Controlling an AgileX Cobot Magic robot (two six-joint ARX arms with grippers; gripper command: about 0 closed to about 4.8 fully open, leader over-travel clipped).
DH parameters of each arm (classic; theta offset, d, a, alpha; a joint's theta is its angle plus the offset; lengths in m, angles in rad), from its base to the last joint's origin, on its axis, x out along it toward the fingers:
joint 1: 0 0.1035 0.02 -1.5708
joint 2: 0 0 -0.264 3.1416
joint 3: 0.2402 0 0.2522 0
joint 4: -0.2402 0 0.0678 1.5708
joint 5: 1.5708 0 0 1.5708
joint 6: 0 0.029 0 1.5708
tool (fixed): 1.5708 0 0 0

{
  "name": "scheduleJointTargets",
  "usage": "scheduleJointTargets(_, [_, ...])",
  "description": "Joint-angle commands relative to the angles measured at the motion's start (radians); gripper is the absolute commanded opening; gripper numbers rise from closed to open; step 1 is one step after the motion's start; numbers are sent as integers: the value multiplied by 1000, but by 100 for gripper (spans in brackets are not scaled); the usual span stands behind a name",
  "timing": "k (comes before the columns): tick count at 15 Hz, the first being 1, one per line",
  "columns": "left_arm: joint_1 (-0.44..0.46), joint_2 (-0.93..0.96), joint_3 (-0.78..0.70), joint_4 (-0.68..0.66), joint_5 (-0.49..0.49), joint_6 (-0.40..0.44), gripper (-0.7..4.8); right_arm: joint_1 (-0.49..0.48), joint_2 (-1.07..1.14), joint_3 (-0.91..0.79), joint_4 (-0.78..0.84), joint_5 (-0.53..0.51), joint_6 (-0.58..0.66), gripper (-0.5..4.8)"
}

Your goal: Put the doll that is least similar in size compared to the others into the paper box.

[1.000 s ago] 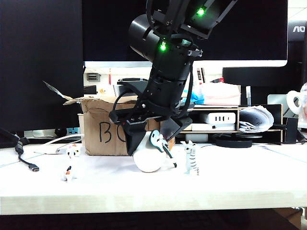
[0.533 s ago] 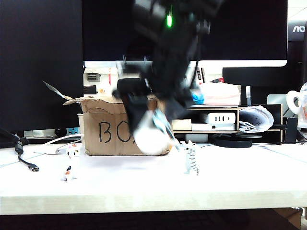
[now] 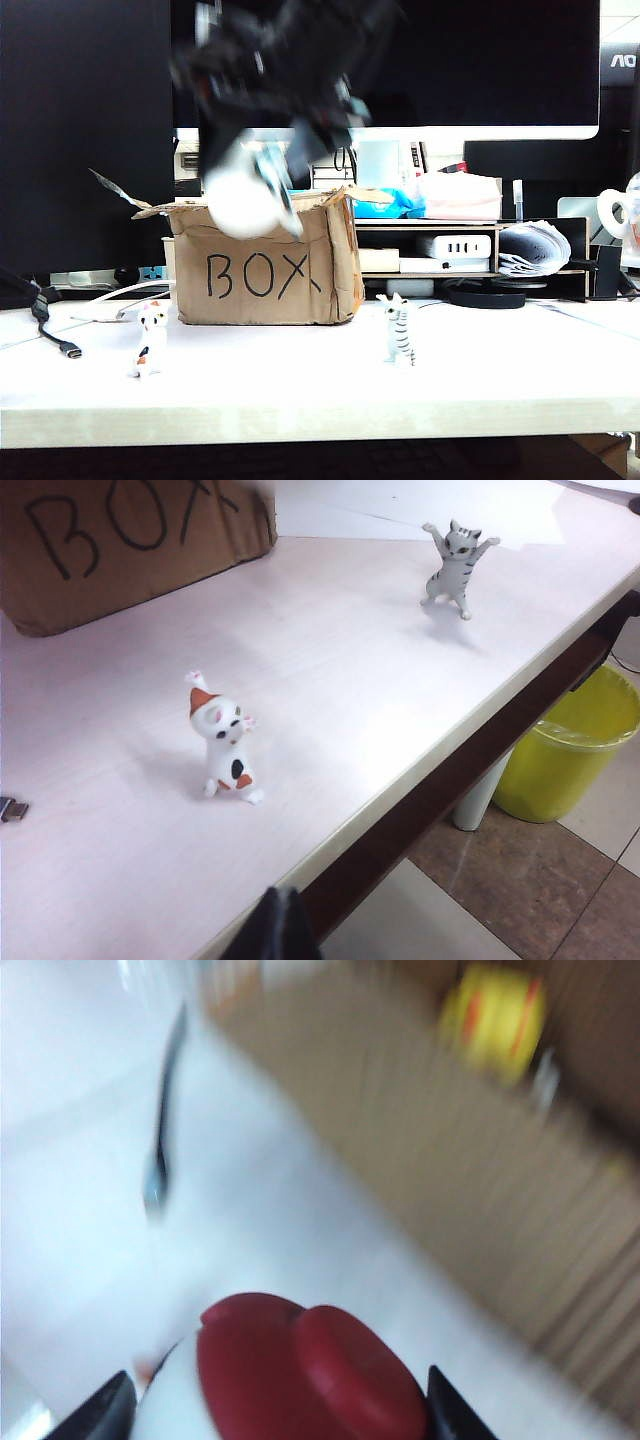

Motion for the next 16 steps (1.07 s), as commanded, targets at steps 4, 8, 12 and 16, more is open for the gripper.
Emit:
scheduleJointTargets(4, [2, 0, 1, 13, 3, 4, -5, -80, -7, 129, 286, 2, -13, 210])
scheduleJointTargets(8, [2, 0, 1, 14, 3, 4, -5, -200, 84, 134, 460, -44, -13, 210])
scheduleJointTargets(12, [2, 0, 1, 14, 3, 4, -5, -218, 224, 241, 480, -74, -38, 211])
scheduleJointTargets(16, [2, 0, 1, 13, 3, 4, -5, -217, 246, 257, 464, -67, -59, 211])
